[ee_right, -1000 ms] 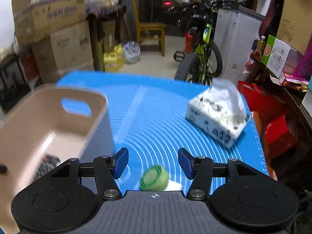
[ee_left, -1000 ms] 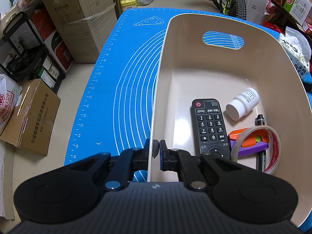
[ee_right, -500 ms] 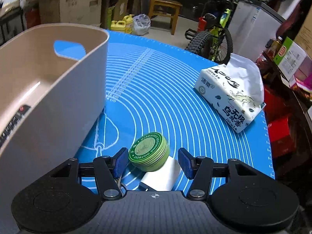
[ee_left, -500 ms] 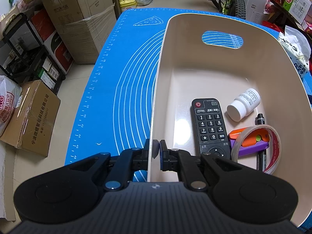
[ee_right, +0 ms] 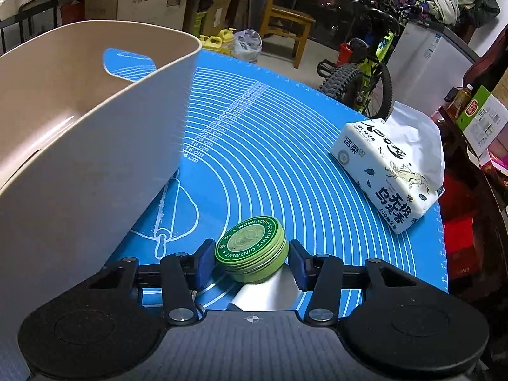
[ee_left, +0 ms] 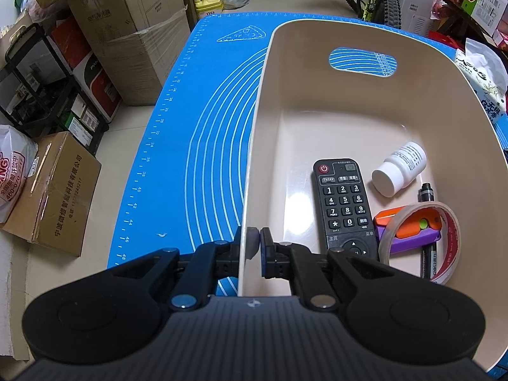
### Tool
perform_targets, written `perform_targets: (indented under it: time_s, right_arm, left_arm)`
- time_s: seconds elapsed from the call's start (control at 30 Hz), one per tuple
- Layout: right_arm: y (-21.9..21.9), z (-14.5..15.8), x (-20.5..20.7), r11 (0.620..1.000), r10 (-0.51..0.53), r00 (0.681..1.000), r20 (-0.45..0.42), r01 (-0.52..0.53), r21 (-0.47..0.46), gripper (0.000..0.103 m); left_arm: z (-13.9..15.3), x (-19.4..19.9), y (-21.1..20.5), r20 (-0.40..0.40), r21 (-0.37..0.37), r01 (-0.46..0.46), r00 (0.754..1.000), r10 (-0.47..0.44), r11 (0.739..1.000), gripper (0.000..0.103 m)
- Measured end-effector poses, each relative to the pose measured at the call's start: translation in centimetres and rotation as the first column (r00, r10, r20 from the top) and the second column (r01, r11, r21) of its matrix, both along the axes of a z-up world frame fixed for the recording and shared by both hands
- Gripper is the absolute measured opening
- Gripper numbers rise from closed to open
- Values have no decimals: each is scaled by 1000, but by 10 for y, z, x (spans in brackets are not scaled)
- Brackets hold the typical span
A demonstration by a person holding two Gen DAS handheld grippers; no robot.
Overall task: Organize rigid objects
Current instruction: 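Grasp the green round tin with the right tool and lift it, then carry the green tin with the right tool and release it into the bin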
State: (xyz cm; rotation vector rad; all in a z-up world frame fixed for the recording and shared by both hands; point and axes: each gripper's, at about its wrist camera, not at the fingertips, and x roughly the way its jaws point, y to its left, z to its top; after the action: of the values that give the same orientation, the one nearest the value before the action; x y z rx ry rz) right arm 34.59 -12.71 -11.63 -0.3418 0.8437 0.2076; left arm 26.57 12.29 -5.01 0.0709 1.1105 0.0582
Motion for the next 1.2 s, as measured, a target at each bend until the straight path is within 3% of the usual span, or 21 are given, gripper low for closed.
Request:
perform_targets:
  time_s: [0.37, 0.7, 0.87, 1.2]
  right_arm:
    - [2, 51, -19, 999, -17, 991, 133, 11, 46, 54]
    - [20, 121, -48, 979, 1, 969, 247, -52, 199, 54]
    - [42, 130, -56, 962, 62, 972, 227, -119, 246, 54]
    - [102, 100, -66, 943, 235, 968, 85, -248, 224, 54]
  left_arm:
    - [0, -1, 4, 0, -21, -3, 1000, 3, 1000, 10]
    - [0, -1, 4, 0, -22, -3, 1000, 3, 1000, 10]
    - [0, -1, 4, -1, -18, -4, 1000, 4, 1000, 10]
    - [0, 0, 3, 0, -12, -4, 1000, 4, 1000, 10]
